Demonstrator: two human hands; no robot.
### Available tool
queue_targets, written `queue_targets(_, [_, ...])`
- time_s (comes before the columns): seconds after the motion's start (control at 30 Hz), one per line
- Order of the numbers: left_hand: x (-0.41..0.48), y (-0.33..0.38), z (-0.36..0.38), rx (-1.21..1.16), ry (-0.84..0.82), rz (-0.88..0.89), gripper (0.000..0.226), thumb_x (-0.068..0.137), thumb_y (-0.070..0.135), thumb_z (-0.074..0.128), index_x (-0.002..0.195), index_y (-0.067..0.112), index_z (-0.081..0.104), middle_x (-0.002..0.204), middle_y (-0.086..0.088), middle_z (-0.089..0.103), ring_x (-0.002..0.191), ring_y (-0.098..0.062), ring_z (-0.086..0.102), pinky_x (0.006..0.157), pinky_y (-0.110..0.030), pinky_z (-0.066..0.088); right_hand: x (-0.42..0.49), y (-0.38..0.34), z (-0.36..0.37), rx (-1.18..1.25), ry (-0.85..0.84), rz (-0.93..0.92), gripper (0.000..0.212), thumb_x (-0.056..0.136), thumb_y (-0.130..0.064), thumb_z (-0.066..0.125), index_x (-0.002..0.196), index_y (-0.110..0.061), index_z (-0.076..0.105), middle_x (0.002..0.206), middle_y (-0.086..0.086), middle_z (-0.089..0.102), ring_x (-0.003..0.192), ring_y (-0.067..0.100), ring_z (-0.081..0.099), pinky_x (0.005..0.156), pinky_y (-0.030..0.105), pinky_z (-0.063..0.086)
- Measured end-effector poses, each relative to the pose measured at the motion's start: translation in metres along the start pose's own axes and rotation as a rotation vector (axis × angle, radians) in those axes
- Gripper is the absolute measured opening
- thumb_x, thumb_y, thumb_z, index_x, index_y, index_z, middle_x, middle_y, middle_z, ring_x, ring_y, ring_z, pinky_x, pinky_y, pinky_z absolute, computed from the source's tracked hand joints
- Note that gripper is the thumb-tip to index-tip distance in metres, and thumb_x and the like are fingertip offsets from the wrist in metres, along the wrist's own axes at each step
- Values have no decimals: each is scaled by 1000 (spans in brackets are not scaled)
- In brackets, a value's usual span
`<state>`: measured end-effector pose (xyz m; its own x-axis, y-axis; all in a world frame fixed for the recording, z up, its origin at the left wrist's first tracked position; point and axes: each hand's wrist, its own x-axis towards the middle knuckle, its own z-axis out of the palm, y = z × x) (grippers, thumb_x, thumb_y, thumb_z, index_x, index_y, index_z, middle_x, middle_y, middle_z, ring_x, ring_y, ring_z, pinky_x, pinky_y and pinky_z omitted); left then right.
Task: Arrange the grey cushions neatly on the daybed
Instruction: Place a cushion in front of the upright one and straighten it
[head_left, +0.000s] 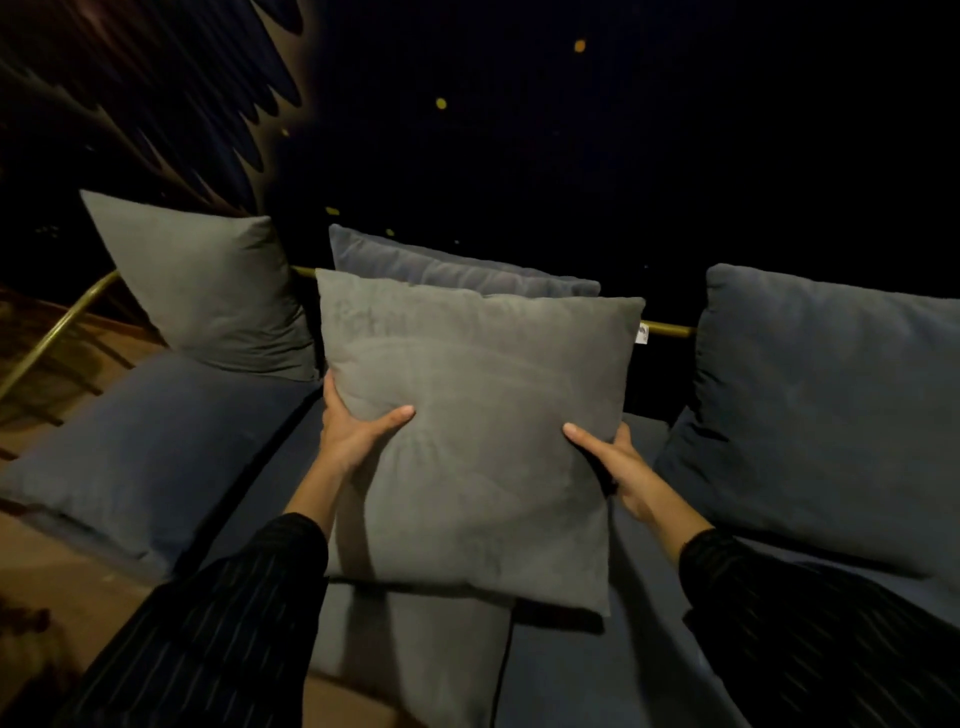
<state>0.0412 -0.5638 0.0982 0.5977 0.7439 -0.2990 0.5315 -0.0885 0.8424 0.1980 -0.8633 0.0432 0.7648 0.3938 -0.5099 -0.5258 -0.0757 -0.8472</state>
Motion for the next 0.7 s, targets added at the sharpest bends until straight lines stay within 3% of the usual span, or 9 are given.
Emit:
queue_targets(0.13, [-28, 16, 16, 4, 24, 91, 144, 36, 66, 86, 152, 38, 6, 157, -7, 29, 141, -31, 34, 115, -53, 33, -25, -3, -20, 80, 49, -48, 122, 43, -54, 90, 145, -23, 32, 137, -1, 54, 119, 22, 58, 102, 42, 48])
queue_targets(0.23, [-58, 19, 46, -10, -15, 148, 131, 50, 51, 89, 153, 33, 10, 155, -7, 34, 139, -29, 38, 114, -48, 35, -55, 3, -55, 102, 117, -51, 100, 57, -44, 87, 141, -20, 38, 131, 0, 58, 114, 21, 60, 93, 36, 50])
queue_targets(0.33, [-94, 14, 88, -21, -110, 140, 136, 41, 63, 85, 151, 36, 11, 153, -6, 37, 138, -30, 40, 113, -52, 37, -87, 16, -110, 136, 197, -23, 80, 72, -31, 81, 139, -18, 39, 128, 3, 59, 110, 22, 61, 91, 36, 51])
queue_targets(0.47, [-138, 3, 159, 18, -263, 67, 139, 32, 77, 81, 147, 46, 10, 149, -6, 43, 136, -33, 43, 110, -56, 39, -133, 35, -186, 165, 303, -6, 88, 63, -37, 85, 138, -19, 42, 129, 2, 61, 107, 18, 64, 80, 32, 55])
queue_targets(0.57, [-168, -4, 217, 96, -349, -24, 144, 26, 83, 76, 147, 48, 6, 149, -10, 42, 134, -37, 44, 109, -57, 40, -167, 53, -236, 213, 399, 28, 75, 71, -30, 81, 135, -18, 45, 124, 2, 63, 95, 12, 65, 66, 25, 54])
queue_targets(0.63, [-184, -12, 256, 137, -412, -78, 148, 23, 85, 75, 148, 46, 5, 150, -10, 41, 135, -36, 44, 109, -56, 39, -189, 68, -268, 255, 453, 64, 63, 75, -27, 79, 131, -18, 49, 117, 1, 66, 93, 12, 66, 65, 25, 53])
queue_targets(0.7, [-201, -21, 290, 157, -479, -120, 149, 24, 84, 76, 149, 43, 7, 151, -8, 41, 136, -34, 44, 110, -53, 39, -208, 83, -302, 263, 471, 110, 70, 68, -34, 83, 130, -19, 55, 116, 0, 70, 98, 17, 69, 70, 28, 57])
